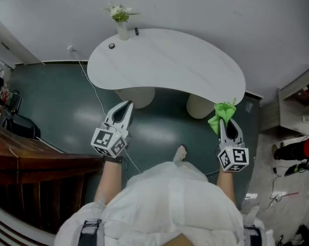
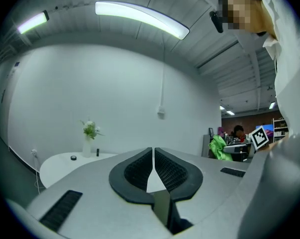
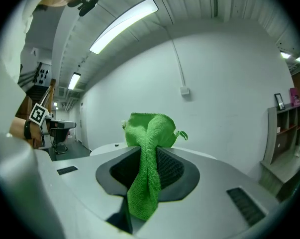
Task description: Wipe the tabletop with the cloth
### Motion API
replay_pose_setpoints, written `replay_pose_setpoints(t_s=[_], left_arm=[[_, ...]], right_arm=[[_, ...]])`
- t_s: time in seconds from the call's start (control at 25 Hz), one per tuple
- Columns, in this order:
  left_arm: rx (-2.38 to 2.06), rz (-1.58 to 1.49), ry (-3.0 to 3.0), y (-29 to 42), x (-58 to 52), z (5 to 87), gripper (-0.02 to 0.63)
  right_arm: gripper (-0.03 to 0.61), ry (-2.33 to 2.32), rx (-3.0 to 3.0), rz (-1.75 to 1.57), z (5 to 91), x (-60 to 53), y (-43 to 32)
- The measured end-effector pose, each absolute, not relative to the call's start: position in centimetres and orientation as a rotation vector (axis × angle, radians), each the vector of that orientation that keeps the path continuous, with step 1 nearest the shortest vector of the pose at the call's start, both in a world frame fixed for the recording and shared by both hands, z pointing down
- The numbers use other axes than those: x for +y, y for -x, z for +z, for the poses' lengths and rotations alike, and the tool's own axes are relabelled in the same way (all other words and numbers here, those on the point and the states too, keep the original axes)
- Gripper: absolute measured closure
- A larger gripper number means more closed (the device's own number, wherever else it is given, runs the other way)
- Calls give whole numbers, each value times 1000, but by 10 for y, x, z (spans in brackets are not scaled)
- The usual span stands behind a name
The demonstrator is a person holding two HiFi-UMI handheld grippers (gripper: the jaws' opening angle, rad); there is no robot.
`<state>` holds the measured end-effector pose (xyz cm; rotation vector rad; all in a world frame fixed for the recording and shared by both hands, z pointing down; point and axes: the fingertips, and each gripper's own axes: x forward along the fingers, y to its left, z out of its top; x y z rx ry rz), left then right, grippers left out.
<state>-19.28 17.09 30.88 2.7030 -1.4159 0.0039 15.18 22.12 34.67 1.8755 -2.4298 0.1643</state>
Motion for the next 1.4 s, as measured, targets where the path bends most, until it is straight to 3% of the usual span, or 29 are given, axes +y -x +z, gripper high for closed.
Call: replay_pose_setpoints(t_s=[0.4,0.68,1.0,1.4], left_arm=[[-1484,-20,-2682,141,68,304,586],[-1485,21,-2638,131,39,326,586],[-1380,48,-2674,126,-39,335,586],[-1269,105,-2713,148,-140,355,586]], right_arm=[[502,-1799,-2435,193,352,116,-214],[502,-1718,-2415,279,384,69,-215],[502,-1564,-2431,352,413,-12,-153],[502,-1376,-2422,367,456,-120,-23]])
